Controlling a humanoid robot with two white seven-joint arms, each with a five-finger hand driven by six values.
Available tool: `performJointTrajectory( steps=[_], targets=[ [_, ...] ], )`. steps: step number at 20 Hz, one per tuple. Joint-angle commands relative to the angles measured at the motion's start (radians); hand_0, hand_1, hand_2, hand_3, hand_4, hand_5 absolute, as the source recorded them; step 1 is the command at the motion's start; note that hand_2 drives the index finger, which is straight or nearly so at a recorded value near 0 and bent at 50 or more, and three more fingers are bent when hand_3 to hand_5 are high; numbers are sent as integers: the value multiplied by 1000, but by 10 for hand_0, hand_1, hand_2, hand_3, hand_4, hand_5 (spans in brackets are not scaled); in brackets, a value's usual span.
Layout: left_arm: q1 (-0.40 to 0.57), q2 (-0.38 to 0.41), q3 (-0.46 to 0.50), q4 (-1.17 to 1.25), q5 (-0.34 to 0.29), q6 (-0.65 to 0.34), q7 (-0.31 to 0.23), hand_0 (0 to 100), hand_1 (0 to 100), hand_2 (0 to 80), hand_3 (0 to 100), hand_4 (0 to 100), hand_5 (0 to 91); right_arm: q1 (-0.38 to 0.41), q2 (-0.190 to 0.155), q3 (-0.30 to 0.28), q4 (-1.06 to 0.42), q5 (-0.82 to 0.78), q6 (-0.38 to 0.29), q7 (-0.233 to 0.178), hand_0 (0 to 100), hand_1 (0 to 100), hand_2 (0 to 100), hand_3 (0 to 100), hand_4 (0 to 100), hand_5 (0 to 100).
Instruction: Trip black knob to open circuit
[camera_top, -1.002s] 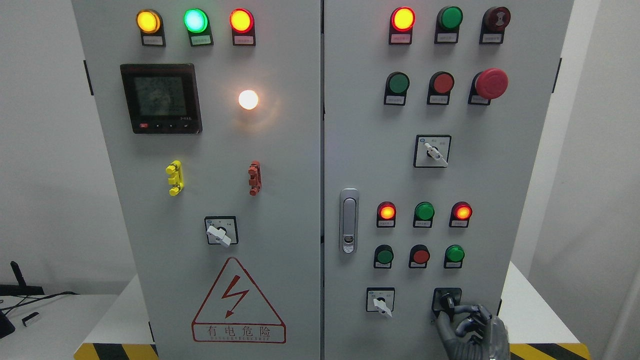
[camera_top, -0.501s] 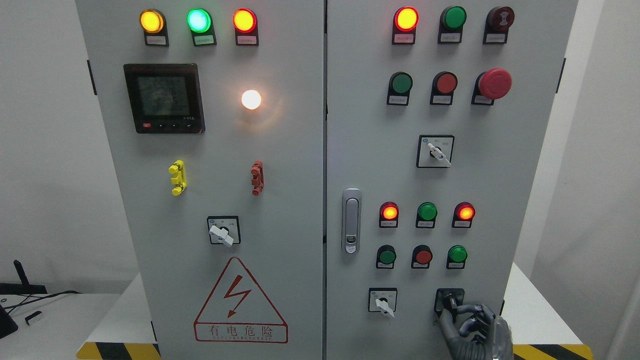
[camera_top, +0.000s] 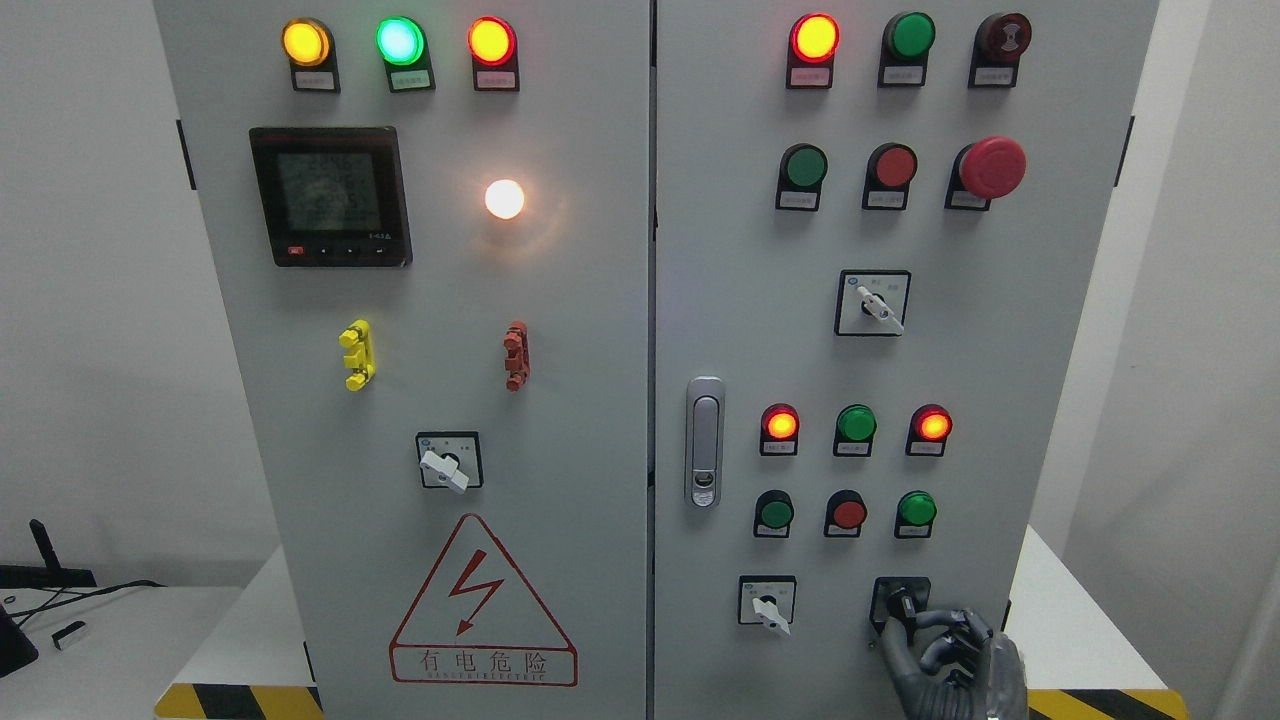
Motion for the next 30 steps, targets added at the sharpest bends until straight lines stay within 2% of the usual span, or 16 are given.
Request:
performJointTrajectory(
  steps=[1, 9, 30],
  targets=[
    [0, 1, 0, 0, -31, 0, -1, 120, 389, 0, 0, 0, 0, 2, 0, 32, 0, -1, 0, 1, 460, 806, 568, 914, 868, 952],
    [0, 1, 0, 1, -31, 0, -1, 120, 389, 0, 0, 0, 0, 2, 5, 35, 0, -3, 1, 1, 410, 778, 592, 920, 874, 951],
    [0, 1, 0, 1, -31, 0, -1, 120, 389, 0, 0, 0, 0, 2, 5, 45, 3, -4, 1, 5, 385, 756, 603, 933, 879, 952]
  ],
)
